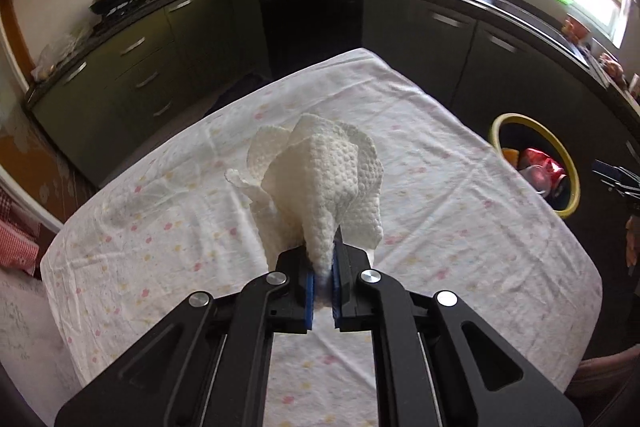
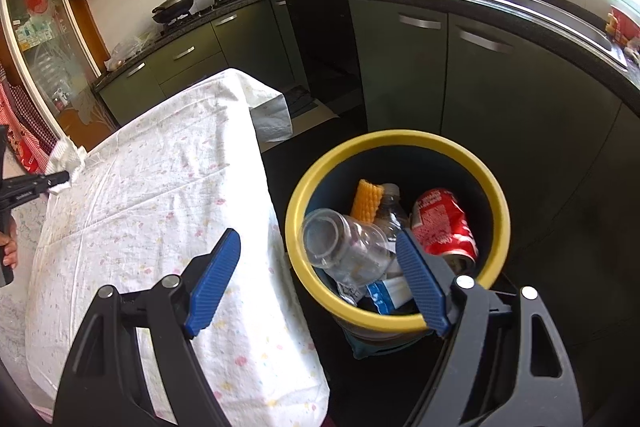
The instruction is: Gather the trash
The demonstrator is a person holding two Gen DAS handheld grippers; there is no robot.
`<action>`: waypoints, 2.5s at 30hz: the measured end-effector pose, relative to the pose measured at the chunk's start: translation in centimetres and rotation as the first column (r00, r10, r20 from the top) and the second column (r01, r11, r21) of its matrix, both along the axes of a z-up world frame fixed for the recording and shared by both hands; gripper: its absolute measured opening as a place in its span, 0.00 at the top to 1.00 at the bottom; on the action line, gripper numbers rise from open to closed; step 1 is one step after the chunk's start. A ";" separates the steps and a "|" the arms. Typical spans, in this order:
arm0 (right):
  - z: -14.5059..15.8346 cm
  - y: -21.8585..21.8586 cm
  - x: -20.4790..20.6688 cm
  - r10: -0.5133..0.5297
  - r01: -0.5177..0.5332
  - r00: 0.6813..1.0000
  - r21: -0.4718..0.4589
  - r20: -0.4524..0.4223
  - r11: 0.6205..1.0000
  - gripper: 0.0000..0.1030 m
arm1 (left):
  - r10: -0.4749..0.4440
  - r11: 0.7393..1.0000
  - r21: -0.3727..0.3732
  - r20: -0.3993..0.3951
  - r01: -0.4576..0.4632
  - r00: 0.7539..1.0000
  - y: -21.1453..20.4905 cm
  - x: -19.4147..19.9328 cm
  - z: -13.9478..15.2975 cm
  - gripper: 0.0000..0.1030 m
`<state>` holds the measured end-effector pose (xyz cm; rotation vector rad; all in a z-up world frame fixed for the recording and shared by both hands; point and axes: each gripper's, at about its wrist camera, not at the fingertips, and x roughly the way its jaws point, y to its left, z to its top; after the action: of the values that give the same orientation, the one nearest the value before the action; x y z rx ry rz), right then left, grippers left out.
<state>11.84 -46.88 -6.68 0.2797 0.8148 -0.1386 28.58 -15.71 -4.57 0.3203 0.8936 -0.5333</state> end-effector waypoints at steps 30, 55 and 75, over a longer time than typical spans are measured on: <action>-2.7 -8.4 -9.7 -0.115 0.116 0.993 0.107 -0.016 0.987 0.25 | -0.477 0.861 0.090 -0.200 0.501 0.856 -42.8 -4.7 -6.4 0.84; -0.2 0.4 -6.8 0.112 -0.112 0.994 0.062 0.012 0.992 0.22 | 0.076 0.970 -0.240 0.113 -0.047 0.991 -10.8 -13.8 4.4 0.04; 8.8 12.1 -13.8 0.264 -0.219 0.945 -0.230 0.191 0.948 0.07 | 0.499 0.858 -0.287 0.269 -0.426 0.824 11.6 -31.0 7.3 0.04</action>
<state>-1.96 -34.82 2.17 -0.0042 0.6031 0.0405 -2.40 -4.15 2.69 -0.0168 0.5429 -0.1061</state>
